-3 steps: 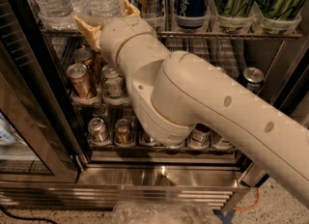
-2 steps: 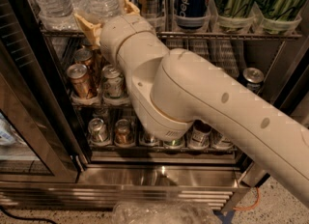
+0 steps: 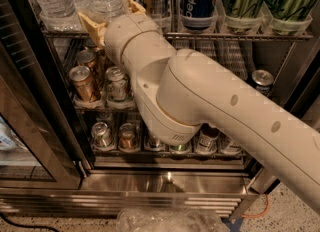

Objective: Pick water bottle from top shelf of fridge

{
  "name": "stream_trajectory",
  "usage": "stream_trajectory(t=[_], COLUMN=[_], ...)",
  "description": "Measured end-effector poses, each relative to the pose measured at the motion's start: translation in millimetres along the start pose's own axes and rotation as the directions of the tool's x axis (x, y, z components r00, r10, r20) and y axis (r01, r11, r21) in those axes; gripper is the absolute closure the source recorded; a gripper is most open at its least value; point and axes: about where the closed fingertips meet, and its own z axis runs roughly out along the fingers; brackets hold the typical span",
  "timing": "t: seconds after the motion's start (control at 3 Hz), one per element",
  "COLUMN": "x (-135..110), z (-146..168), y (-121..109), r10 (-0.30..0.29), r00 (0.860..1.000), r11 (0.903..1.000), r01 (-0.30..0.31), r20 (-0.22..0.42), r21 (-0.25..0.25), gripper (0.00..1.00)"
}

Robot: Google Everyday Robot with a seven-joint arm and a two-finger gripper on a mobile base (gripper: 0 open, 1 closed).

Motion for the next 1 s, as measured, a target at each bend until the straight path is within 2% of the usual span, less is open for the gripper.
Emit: stream_trajectory(t=[1.0], x=[-0.4], z=[-0.6], y=[-7.1], r10=[0.026], r00=[1.0], r11=[0.9994], r01=[-0.026], r20=[0.002], r21=[0.023], gripper=[0.33])
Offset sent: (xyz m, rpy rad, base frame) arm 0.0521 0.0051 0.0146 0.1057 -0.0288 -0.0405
